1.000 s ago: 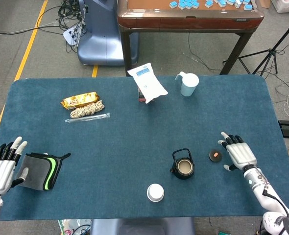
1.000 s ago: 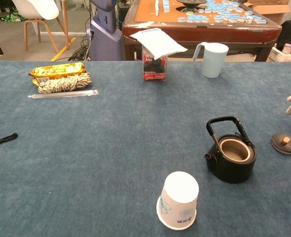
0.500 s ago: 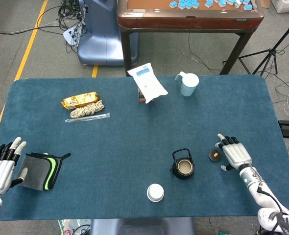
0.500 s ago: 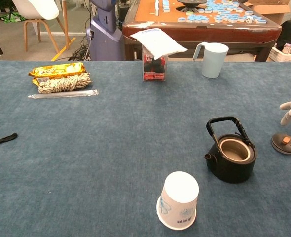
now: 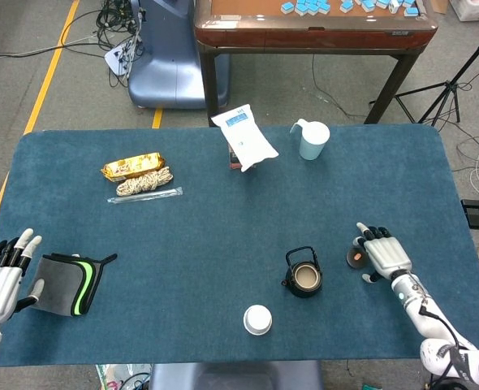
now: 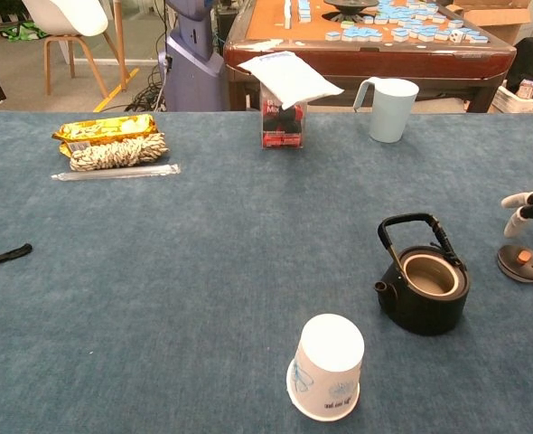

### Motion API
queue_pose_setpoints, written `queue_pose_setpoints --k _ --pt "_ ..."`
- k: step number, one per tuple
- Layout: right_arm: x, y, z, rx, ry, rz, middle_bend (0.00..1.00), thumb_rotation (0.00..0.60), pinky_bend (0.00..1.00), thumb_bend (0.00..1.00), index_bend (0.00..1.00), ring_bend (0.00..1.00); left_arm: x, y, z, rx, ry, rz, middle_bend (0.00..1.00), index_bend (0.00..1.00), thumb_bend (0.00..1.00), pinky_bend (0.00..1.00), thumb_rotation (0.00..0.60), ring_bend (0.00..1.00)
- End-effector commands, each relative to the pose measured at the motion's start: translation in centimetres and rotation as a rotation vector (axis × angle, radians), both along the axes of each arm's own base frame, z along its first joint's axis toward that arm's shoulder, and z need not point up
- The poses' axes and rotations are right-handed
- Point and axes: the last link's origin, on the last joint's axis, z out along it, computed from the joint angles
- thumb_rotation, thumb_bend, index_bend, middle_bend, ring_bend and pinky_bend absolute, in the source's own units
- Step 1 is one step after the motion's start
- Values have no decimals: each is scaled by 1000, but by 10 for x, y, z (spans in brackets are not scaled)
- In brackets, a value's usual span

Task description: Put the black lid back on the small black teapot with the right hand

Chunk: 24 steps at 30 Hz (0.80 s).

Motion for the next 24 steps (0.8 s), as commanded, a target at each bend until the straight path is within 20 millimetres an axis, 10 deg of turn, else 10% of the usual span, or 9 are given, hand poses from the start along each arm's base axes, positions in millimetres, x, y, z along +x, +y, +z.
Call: queue_pose_setpoints --k 1,24 --pt "0 -1 -1 3 2 -1 0 600 0 206 244 0 0 0 0 0 -2 1 0 0 386 0 600 0" --pt "2 -10 -12 15 -1 -3 0 600 0 207 265 0 -7 -2 0 -1 -14 0 0 0 386 0 600 0"
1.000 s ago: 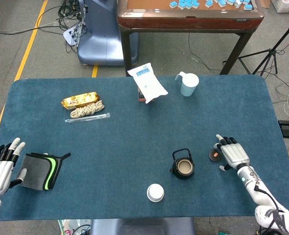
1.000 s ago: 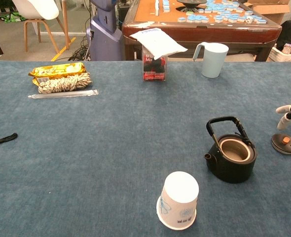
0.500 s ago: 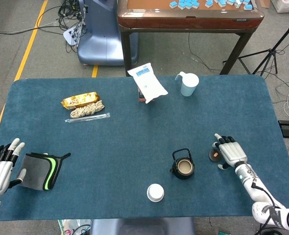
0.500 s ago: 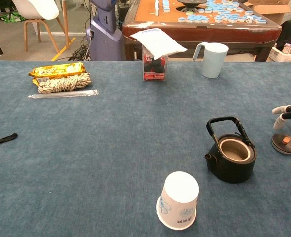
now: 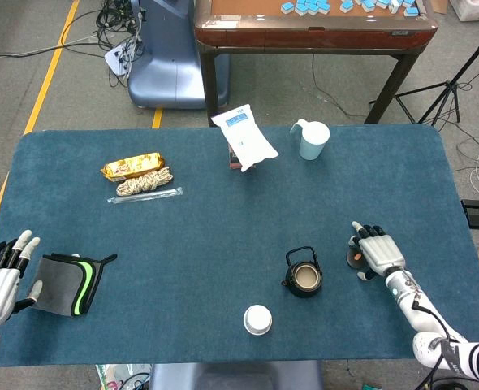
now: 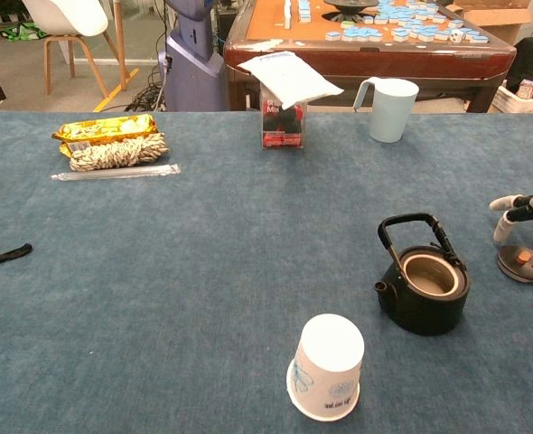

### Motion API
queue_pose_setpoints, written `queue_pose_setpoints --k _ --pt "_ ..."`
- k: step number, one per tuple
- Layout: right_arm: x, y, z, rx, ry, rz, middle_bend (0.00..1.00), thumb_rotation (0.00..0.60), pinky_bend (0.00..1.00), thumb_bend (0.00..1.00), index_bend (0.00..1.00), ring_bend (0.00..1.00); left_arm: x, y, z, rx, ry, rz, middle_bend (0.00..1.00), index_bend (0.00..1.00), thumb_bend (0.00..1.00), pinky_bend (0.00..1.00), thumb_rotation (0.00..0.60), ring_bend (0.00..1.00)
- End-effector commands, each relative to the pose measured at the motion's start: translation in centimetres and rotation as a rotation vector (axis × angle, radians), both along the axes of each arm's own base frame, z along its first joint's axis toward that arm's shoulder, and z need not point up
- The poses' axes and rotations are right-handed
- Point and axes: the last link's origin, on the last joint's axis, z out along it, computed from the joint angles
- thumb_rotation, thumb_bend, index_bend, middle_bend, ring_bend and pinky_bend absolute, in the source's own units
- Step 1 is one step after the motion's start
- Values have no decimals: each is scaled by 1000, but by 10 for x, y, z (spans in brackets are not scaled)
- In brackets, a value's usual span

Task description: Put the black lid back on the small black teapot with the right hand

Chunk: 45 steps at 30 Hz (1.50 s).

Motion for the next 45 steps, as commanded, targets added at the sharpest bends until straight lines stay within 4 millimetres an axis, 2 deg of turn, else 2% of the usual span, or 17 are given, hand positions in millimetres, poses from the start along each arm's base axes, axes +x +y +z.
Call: queue_pose_setpoints --k 1,45 --pt "0 0 -1 1 1 0 0 600 0 207 266 0 -1 0 0 1 -2 1 0 0 386 0 600 0" --pt "1 -1 -4 -6 1 11 0 600 0 209 383 0 -9 -3 1 15 -27 3 0 0 386 0 600 0"
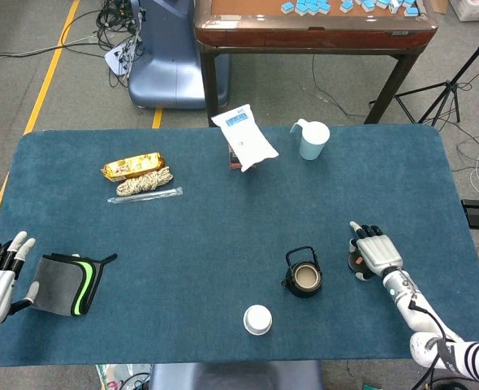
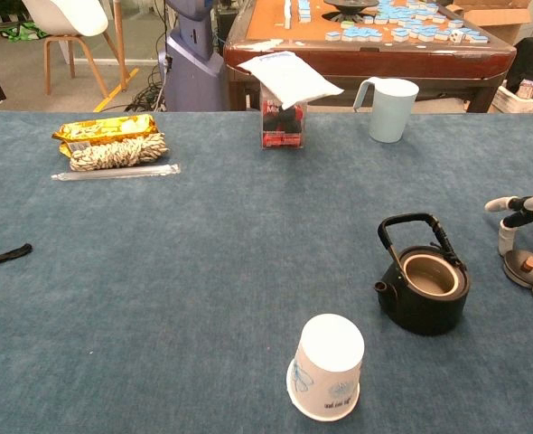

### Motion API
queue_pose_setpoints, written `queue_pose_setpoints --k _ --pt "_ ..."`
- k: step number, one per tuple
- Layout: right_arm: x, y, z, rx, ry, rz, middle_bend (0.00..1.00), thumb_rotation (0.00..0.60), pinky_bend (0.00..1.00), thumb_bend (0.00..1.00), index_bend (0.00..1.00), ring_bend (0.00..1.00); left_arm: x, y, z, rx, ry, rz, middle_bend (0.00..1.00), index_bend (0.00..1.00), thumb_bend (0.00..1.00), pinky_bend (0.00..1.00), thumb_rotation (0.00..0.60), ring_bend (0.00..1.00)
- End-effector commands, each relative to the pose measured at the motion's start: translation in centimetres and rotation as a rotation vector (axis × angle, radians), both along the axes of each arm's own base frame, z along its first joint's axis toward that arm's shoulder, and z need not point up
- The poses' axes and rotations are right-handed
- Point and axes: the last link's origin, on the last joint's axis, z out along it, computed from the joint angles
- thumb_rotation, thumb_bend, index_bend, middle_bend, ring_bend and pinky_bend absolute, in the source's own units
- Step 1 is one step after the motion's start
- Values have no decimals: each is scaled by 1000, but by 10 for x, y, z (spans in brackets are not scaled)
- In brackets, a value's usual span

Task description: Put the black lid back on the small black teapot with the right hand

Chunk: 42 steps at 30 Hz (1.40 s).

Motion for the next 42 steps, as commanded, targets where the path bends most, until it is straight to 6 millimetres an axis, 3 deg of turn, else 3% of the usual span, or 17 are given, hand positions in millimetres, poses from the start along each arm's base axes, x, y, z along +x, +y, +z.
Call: queue_pose_setpoints --k 1,22,42 --pt "1 0 1 -2 -4 1 0 600 0 211 384 0 0 0 0 0 0 0 0 0 386 0 600 0" --pt "17 2 10 -6 -4 39 0 600 0 215 431 0 -1 0 4 6 -8 0 0 0 386 0 600 0" --pt "68 19 38 5 -25 114 0 600 0 215 435 0 8 6 6 7 5 -11 0 0 386 0 600 0"
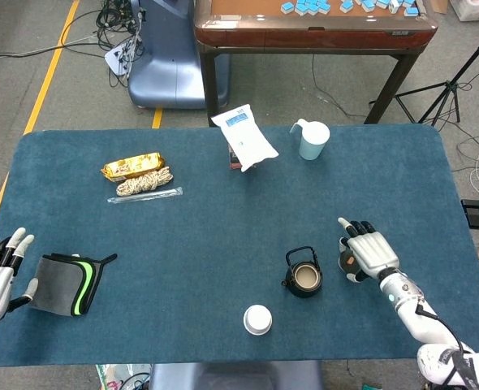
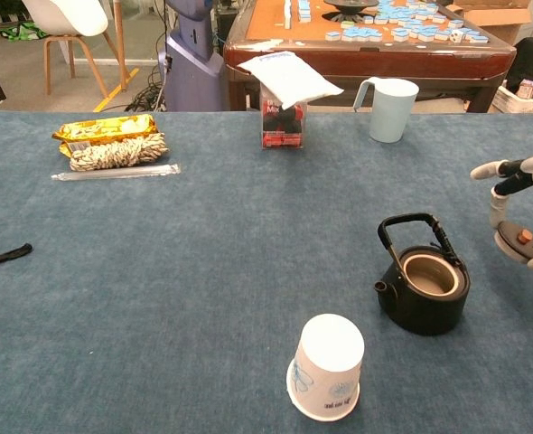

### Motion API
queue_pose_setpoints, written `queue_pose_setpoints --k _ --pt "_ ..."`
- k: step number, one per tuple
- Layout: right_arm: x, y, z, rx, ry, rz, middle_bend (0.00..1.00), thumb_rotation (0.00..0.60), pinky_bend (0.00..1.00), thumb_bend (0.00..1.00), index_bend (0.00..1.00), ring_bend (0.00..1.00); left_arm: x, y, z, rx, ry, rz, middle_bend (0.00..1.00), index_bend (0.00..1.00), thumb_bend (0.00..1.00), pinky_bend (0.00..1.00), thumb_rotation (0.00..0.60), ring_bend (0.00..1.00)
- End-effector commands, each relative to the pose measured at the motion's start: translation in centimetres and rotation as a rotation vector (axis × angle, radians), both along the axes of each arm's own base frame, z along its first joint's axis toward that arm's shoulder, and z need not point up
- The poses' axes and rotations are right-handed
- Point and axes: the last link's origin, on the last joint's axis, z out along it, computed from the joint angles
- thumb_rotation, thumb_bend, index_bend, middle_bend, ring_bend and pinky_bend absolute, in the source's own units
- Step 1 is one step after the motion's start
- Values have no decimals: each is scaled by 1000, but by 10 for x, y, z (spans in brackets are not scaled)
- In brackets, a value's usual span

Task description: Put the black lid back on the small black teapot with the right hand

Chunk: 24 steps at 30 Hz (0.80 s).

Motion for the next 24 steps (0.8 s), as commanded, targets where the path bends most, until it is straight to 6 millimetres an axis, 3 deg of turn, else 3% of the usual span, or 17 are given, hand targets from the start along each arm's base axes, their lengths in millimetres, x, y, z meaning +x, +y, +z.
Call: queue_pose_setpoints --k 1,24 --pt "8 2 5 -5 13 21 0 600 0 215 435 0 2 1 1 1 5 -7 0 0 386 0 600 0" --pt "54 21 -8 57 5 93 0 600 0 215 435 0 3 2 7 3 13 -3 0 0 386 0 600 0"
